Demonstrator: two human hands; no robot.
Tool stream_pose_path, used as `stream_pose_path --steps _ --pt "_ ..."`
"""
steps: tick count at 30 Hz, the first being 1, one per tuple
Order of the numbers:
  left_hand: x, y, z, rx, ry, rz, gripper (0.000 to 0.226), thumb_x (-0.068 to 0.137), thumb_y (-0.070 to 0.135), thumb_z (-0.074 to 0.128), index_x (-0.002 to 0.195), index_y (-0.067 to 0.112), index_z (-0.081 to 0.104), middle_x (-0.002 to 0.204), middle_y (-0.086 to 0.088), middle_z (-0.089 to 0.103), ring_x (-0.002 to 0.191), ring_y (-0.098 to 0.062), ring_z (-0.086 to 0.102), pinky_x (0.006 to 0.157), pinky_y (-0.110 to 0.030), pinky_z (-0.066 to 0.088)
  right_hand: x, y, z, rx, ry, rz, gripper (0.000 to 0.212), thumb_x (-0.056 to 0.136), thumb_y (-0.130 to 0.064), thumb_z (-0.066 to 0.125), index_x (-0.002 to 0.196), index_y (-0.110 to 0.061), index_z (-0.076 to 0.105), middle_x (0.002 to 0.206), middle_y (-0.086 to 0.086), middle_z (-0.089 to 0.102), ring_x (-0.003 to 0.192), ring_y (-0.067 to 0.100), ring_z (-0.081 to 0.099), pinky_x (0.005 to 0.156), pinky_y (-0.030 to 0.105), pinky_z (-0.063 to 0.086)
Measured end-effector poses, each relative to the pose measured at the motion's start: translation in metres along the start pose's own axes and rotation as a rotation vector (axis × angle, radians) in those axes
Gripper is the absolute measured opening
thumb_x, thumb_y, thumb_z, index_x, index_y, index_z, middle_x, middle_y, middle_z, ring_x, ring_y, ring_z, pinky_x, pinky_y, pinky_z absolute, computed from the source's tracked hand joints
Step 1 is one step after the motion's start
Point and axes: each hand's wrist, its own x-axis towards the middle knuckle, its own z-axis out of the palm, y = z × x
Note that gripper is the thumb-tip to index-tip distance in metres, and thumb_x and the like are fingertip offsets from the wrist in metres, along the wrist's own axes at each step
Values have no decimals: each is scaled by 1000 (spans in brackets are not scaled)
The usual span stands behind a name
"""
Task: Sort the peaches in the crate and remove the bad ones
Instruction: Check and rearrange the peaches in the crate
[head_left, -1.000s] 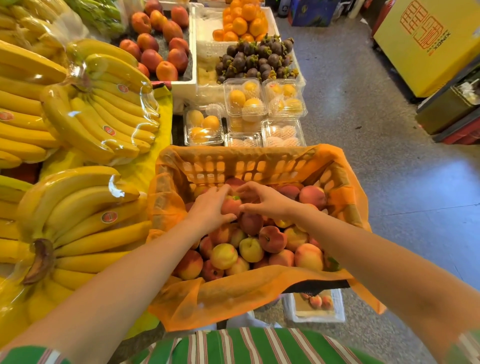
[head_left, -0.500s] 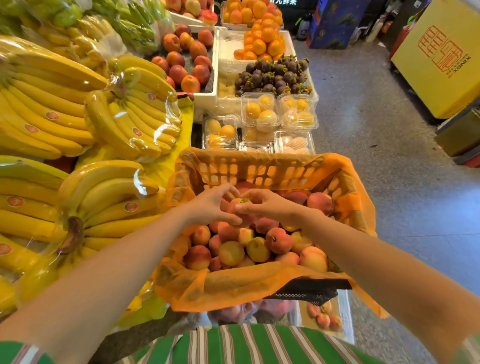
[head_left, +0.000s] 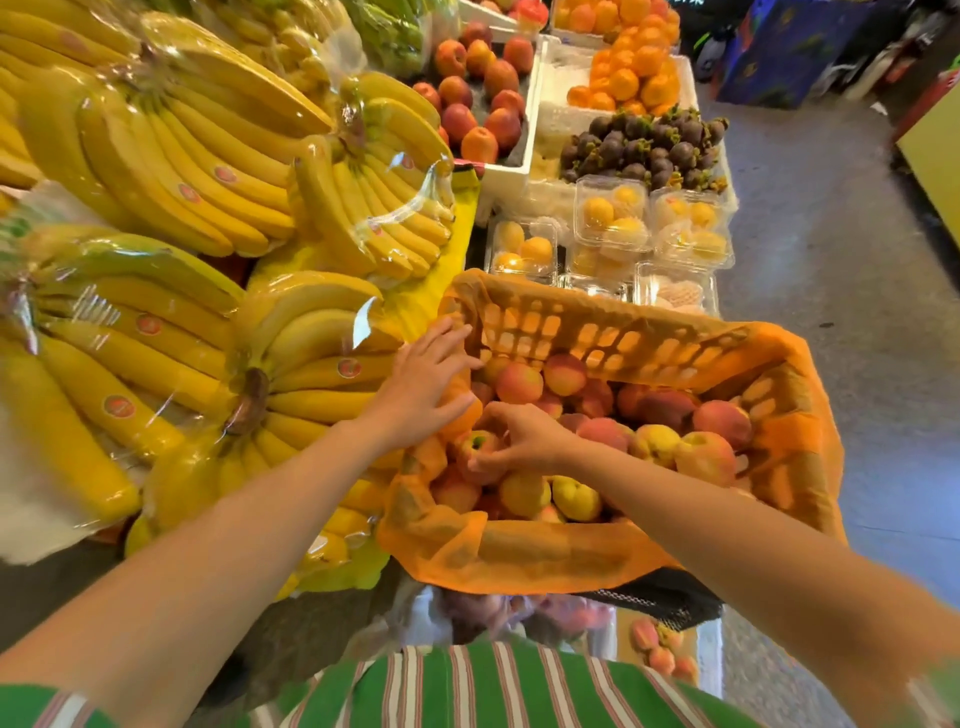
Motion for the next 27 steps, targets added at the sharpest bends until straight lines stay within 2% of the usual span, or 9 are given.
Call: stream_pose_path --steps 2,4,10,12,14,17,20,24,27 --pt "1 -3 0 -24 11 12 40 88 35 60 126 24 58 156 -2 28 148 -21 9 109 -63 24 7 3 -1 -170 44 14 51 80 -59 66 108 -17 58 96 -3 61 92 17 53 82 40 38" --pt "1 -5 0 -38 6 8 38 88 34 60 124 24 59 156 -1 29 148 -20 9 110 -62 23 11 5 0 -220 52 55 45 84 -61 59 106 -22 58 93 -6 55 95 16 46 86 41 33" --pt "6 -2 -4 0 44 14 26 88 30 61 113 24 66 146 0 44 144 -22 21 110 -49 22 6 10 -5 -32 27 36 40 88 -43 64 120 -18 61 116 1 64 105 20 58 90 43 49" --pt "14 5 -8 46 62 36 24 86 31 60 107 23 69 133 0 56 137 -25 32 107 -48 26 -5 15 -19 27 45 43 43 89 -38 65 126 -16 59 124 2 62 111 19 58 93 39 50" --pt "27 19 -11 65 40 114 26 82 34 56 101 24 70 114 1 66 123 -24 47 101 -43 33 -22 22 -40 83 88 62 39 90 -34 65 123 -15 61 121 2 64 109 17 60 93 35 50" --pt "48 49 -5 -10 -109 212 21 86 32 61 102 22 69 97 1 68 98 -19 59 84 -32 42 -61 38 -72 116 148 118 30 90 -30 66 117 -15 65 113 -1 68 103 11 63 89 27 52" --pt "64 77 14 -87 -328 243 29 87 35 63 112 21 64 108 1 67 101 -18 59 84 -36 48 -107 59 -95 32 219 206 33 89 -30 68 118 -16 65 114 -3 67 104 11 62 88 26 52" --pt "79 106 38 4 -555 309 46 86 43 64 127 24 54 116 -1 59 107 -19 53 89 -40 46 -152 86 -102 -132 196 323 37 85 -32 71 119 -19 63 117 1 61 105 16 56 91 34 49" --pt "84 120 57 108 -616 400 54 83 50 64 130 25 51 115 -2 55 106 -21 49 88 -42 45 -166 99 -95 -356 201 300 43 83 -37 70 122 -24 59 128 0 51 112 19 46 95 29 38"
